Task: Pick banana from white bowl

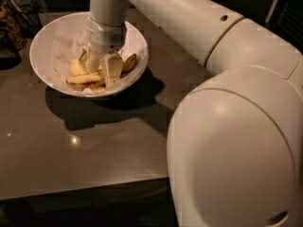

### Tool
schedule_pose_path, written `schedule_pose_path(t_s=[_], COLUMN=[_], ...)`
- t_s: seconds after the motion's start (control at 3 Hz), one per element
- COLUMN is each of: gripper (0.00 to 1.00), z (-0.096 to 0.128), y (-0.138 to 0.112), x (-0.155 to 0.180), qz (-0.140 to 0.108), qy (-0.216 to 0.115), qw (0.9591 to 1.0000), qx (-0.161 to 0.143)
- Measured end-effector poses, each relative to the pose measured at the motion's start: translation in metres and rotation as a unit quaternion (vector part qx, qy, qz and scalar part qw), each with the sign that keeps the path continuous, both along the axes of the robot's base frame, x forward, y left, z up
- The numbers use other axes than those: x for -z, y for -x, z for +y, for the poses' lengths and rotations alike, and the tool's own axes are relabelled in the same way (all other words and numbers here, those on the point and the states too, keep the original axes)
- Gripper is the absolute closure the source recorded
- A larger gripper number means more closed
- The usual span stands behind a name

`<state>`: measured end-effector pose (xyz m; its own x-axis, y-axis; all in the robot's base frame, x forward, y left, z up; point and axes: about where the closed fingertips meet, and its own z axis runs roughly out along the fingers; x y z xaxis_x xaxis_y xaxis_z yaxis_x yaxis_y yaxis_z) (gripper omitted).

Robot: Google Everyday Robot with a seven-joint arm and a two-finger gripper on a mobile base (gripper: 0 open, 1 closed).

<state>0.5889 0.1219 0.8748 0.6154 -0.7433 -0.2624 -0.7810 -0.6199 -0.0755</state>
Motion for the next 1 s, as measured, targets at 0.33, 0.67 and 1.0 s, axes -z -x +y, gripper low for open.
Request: schedule_pose_path(t_s=[0.33,0.67,1.0], gripper=[0.58,0.81,1.0], z=[-0.0013,-0.0013,-0.0013], y=[0.0009,0.0009,0.0009], x=[0.0014,0.0014,0.0013], qz=[-0.007,-0.007,-0.007], qy=[0.004,0.003,0.003], qw=[1.0,1.0,1.0], qx=[0.0,0.0,0.0])
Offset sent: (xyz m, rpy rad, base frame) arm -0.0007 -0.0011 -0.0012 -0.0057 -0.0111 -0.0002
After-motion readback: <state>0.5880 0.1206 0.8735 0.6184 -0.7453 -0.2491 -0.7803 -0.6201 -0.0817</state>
